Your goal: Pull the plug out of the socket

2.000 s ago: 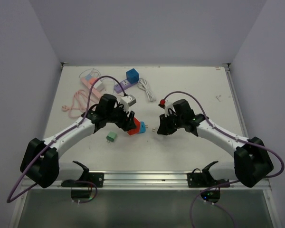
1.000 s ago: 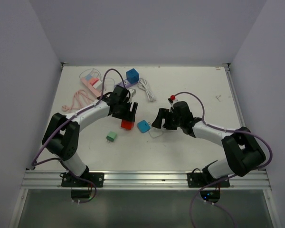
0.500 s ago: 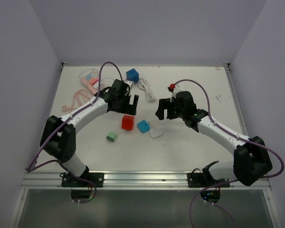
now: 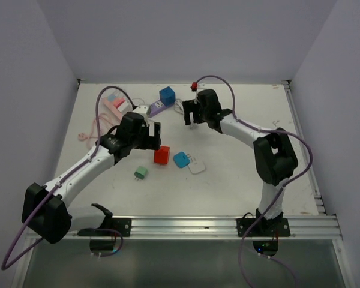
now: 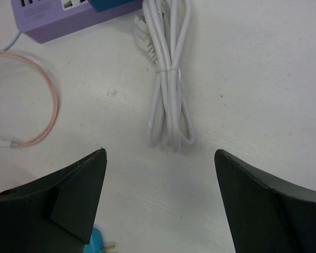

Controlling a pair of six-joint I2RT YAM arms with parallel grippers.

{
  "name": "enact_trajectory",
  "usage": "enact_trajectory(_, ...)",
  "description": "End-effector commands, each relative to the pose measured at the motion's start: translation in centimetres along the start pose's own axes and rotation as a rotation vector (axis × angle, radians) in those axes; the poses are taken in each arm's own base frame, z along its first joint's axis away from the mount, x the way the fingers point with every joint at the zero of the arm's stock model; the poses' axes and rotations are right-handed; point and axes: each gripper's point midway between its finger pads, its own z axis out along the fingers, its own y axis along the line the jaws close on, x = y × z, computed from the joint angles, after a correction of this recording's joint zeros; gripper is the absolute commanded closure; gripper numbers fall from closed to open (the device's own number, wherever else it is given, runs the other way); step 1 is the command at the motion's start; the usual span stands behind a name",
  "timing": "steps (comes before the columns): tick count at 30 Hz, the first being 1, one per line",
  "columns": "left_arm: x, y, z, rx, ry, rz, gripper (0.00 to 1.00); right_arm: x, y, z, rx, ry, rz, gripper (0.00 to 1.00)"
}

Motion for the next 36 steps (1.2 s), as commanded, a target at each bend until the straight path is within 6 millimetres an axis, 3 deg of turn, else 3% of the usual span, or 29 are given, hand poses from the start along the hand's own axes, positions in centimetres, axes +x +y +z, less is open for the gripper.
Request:
enact_trajectory(1,-0.7,0.5,-0.9,-0.001,-0.085,-0.037,0.0,-3.2,-0.2,2.3,0.036,-0.061,-0.031,0.13)
enact_trajectory(4,0.3,0.5,-1.5,0.022,-0.089,-0.042,0.0,-2.6,-0.6,5.6,0.066,-0.021,-0.047,0.14)
enact_trajectory(5,1.1,0.6,-1.4,0.028,-0.078,-0.041,0.0,-3.7,-0.5,6.1,0.068,-0.039,-0.053,0.14)
enact_trajectory(6,0.9,0.5,-1.8,0.042,-0.095,-0.038,0.0,-2.3,-0.8,7.6,0.081,-0.004,-0.058,0.14)
enact_trajectory(7,1.1,0.4,-1.9,0.049,-0.096,-0.038,0.0,-1.8,-1.3,8.2,0.106,0.018,-0.062,0.15)
enact_trajectory(8,1.5,0.5,-1.8,0.048,-0.095,-0.037,0.0,-2.8,-1.2,8.6,0.116,0.0,-0.061,0.15)
enact_trajectory(9,1.4,0.5,-2.1,0.055,-0.104,-0.036,0.0,-1.4,-1.4,9.9,0.123,0.032,-0.068,0.16)
enact_trajectory(12,1.6,0.9,-2.3,0.043,-0.113,-0.033,0.0,-1.1,-1.6,11.1,0.137,0.045,-0.078,0.21)
enact_trajectory(15,1.8,1.0,-2.1,0.034,-0.106,-0.029,0.0,0.0,-2.0,12.1,0.139,0.072,-0.069,0.32)
enact_trajectory(18,1.6,0.9,-2.0,0.04,-0.107,-0.029,0.0,0.9,-3.1,11.9,0.162,0.089,-0.056,0.54)
enact_trajectory(19,1.7,0.7,-2.0,0.048,-0.105,-0.028,0.0,0.8,-4.0,11.7,0.176,0.084,-0.043,0.7)
enact_trajectory(22,1.7,0.5,-1.7,0.059,-0.104,-0.026,0.0,1.6,-6.2,10.4,0.204,0.1,0.017,0.98)
enact_trajectory(28,1.3,-0.3,-1.2,0.093,-0.105,-0.02,0.0,3.6,-10.3,5.2,0.307,0.104,0.097,1.0)
enact_trajectory(29,1.2,-0.5,-1.1,0.1,-0.106,-0.019,0.0,5.6,-10.9,4.5,0.331,0.141,0.111,1.0)
enact_trajectory(30,1.2,-0.6,-0.9,0.106,-0.105,-0.019,0.0,5.0,-11.1,3.2,0.343,0.123,0.122,1.0)
enact_trajectory(32,0.8,-1.2,-0.9,0.123,-0.113,-0.011,0.0,7.4,-12.5,1.4,0.402,0.162,0.142,1.0)
enact_trajectory(34,0.7,-1.6,-0.6,0.13,-0.113,0.0,0.01,7.6,-13.0,-0.7,0.434,0.159,0.17,1.0)
enact_trajectory(36,0.7,-2.6,-0.4,0.139,-0.112,0.029,0.01,10.1,-13.5,-2.4,0.467,0.206,0.186,1.0)
